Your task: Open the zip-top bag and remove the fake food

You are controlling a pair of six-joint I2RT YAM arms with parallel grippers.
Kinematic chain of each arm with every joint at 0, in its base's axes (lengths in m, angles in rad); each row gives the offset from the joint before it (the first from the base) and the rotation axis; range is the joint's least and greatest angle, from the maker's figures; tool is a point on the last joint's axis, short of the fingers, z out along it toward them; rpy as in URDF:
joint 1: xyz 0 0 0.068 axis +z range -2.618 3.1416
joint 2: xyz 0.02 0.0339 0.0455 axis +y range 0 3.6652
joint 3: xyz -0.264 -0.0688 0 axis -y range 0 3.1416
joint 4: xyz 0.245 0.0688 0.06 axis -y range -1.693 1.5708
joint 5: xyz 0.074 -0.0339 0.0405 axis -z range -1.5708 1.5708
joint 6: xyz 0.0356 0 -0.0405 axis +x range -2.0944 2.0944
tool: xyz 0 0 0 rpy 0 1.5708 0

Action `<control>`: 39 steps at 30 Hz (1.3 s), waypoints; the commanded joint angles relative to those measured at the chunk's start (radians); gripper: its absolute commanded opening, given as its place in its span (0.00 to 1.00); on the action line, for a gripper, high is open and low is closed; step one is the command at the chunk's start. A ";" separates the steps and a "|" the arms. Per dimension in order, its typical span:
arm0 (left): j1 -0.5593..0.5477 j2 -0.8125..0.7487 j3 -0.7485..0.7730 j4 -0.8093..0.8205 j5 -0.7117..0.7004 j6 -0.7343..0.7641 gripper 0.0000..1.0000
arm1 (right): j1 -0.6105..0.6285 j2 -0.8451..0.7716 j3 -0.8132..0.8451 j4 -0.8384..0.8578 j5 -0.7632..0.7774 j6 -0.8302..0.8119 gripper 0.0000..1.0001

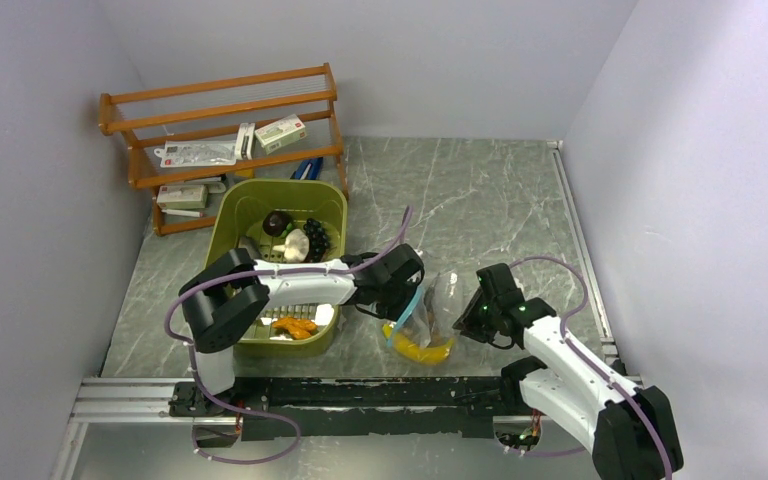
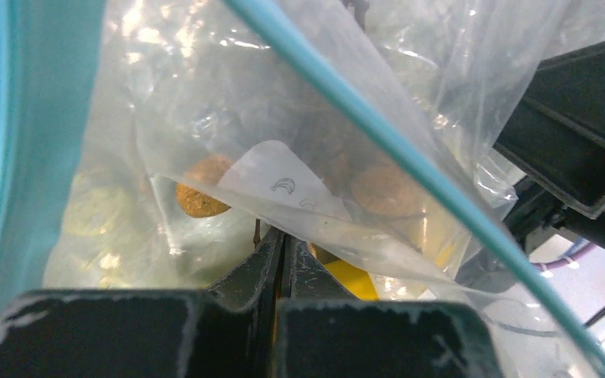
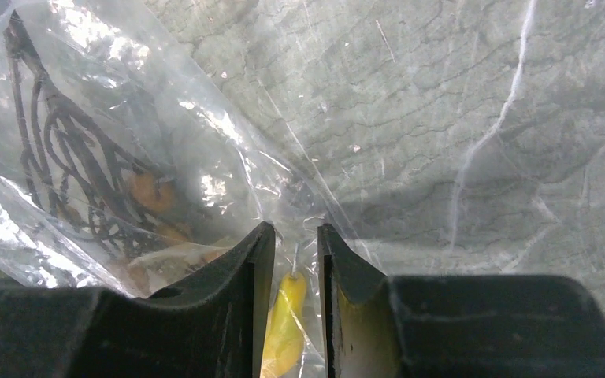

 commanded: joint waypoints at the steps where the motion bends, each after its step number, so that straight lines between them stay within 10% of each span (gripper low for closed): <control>1: 0.002 -0.039 0.051 -0.117 -0.121 0.036 0.07 | -0.003 0.012 -0.013 0.017 -0.014 -0.022 0.27; 7: 0.002 -0.040 0.015 -0.003 0.008 0.035 0.10 | -0.003 0.009 -0.010 0.072 -0.077 -0.061 0.27; 18: 0.006 -0.028 0.035 0.077 0.048 0.010 0.56 | -0.003 0.028 -0.031 0.097 -0.123 -0.073 0.27; 39: 0.061 0.072 -0.083 0.319 0.203 -0.119 0.38 | -0.003 0.064 -0.017 0.112 -0.147 -0.090 0.27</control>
